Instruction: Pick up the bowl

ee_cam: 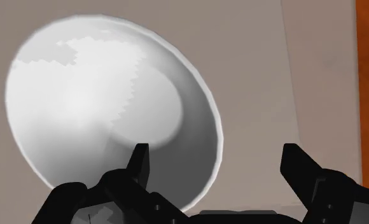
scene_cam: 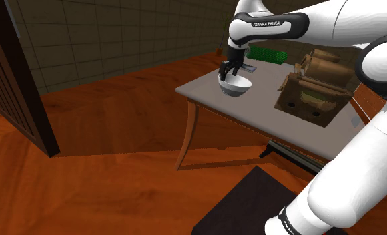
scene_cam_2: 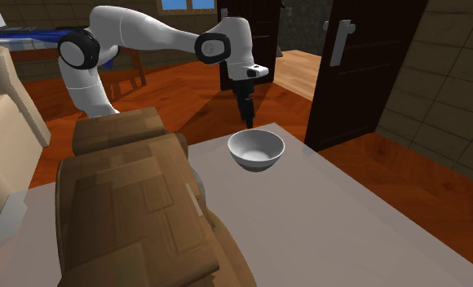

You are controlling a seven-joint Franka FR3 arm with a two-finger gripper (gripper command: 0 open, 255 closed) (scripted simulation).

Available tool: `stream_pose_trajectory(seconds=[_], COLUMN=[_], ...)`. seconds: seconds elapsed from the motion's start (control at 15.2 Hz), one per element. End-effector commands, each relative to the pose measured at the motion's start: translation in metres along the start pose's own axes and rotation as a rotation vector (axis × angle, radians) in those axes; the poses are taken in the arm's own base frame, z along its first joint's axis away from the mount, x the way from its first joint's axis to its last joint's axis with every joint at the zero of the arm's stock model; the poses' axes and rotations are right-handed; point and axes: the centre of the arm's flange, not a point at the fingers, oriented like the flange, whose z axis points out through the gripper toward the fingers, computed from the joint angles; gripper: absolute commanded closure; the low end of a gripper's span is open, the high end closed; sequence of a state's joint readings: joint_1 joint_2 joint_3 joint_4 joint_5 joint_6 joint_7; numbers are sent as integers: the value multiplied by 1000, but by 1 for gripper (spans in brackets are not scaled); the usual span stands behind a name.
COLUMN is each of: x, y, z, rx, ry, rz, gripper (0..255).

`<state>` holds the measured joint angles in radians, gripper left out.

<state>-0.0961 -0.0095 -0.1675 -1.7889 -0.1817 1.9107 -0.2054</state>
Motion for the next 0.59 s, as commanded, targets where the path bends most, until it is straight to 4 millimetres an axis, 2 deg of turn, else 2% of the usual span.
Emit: stream_pose_trajectory(seconds=[0.0,0.2,0.26,0.53], x=[-1,-2,-2,-1], y=[-2,-4,-4,-5], z=[10,18,18,18], rx=[0,0,0,0], ry=[1,1,1,1], rz=[0,0,0,0], gripper=[0,0,255,255])
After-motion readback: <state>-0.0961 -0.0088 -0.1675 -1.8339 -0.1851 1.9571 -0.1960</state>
